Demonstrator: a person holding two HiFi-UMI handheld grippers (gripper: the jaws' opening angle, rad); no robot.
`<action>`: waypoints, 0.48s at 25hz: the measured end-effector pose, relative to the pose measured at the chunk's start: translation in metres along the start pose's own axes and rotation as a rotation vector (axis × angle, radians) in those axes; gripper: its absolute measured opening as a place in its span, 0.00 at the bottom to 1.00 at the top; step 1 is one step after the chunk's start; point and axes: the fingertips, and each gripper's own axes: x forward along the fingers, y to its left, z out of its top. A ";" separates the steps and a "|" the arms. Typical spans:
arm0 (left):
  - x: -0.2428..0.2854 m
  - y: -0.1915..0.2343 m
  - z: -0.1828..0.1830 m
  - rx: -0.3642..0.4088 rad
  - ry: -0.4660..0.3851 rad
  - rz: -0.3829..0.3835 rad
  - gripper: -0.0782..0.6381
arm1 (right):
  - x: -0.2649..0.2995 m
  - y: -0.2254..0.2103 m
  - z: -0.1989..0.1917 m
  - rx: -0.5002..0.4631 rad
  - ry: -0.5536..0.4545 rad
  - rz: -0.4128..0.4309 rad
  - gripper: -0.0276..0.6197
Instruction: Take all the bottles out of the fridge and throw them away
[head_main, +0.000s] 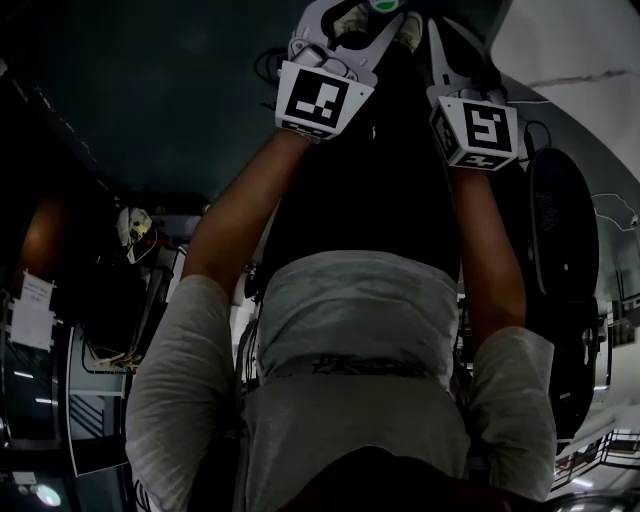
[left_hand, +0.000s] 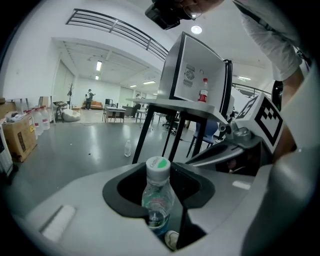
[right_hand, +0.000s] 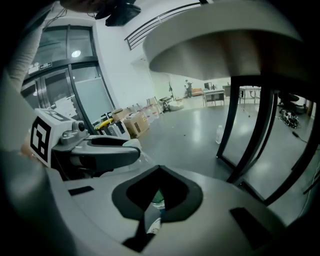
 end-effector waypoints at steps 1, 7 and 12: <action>0.003 -0.001 -0.004 0.001 0.004 -0.002 0.32 | 0.002 -0.002 -0.002 0.000 0.002 0.001 0.06; 0.018 0.001 -0.032 0.004 0.032 -0.005 0.32 | 0.012 -0.010 -0.014 -0.004 0.022 0.006 0.06; 0.028 0.002 -0.051 0.008 0.057 -0.003 0.32 | 0.015 -0.016 -0.026 -0.003 0.032 0.000 0.06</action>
